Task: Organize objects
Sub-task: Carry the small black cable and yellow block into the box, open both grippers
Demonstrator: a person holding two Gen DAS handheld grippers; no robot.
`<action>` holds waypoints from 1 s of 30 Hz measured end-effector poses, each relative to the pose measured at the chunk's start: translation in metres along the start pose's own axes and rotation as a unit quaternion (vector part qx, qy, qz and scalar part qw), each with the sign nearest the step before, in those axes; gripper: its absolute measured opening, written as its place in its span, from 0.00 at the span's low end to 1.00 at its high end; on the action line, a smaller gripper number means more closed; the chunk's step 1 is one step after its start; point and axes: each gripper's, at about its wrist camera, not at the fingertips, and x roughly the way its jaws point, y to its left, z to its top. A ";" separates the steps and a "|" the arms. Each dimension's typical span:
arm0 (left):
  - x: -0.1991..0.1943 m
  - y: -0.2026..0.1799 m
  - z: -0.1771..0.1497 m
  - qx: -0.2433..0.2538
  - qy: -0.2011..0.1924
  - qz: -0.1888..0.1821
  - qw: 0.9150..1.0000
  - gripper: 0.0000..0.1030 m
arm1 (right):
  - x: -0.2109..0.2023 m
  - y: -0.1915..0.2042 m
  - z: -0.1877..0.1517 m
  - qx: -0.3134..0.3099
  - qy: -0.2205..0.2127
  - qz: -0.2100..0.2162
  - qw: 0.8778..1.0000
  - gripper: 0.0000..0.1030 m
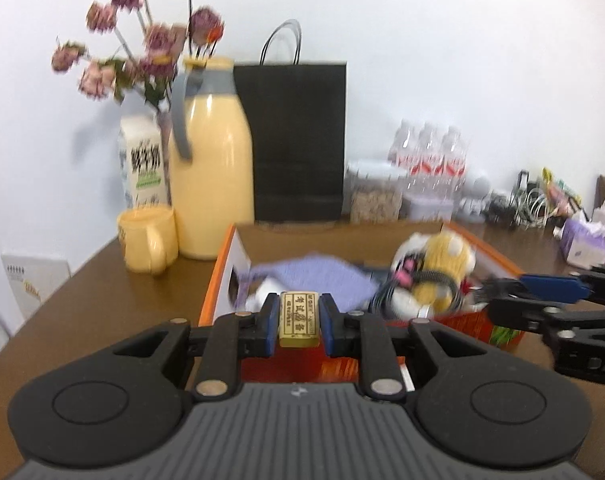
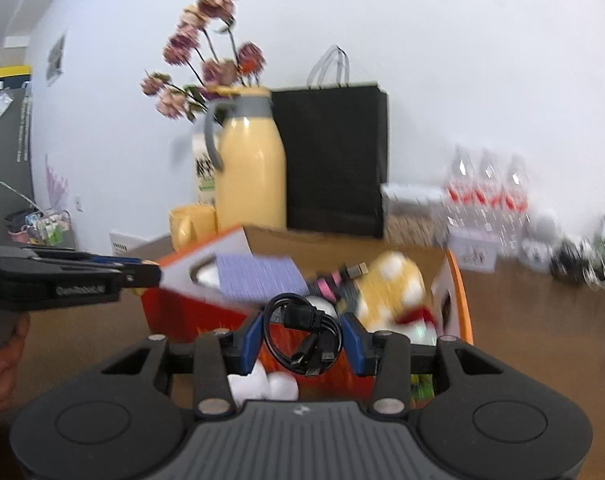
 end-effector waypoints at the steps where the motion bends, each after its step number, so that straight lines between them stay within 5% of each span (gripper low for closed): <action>1: 0.000 -0.001 0.004 0.001 -0.008 -0.001 1.000 0.21 | 0.003 0.003 0.007 -0.007 -0.007 0.001 1.000 0.40; 13: 0.038 -0.005 0.044 -0.013 -0.053 0.006 0.999 0.21 | 0.067 0.011 0.056 -0.027 -0.027 -0.005 0.999 0.40; 22: 0.096 -0.003 0.043 -0.023 -0.028 0.015 0.999 0.21 | 0.122 -0.005 0.052 -0.007 -0.002 -0.037 0.999 0.40; 30: 0.104 0.002 0.032 -0.032 -0.020 0.032 0.999 0.27 | 0.131 -0.014 0.040 -0.001 0.028 -0.041 0.999 0.41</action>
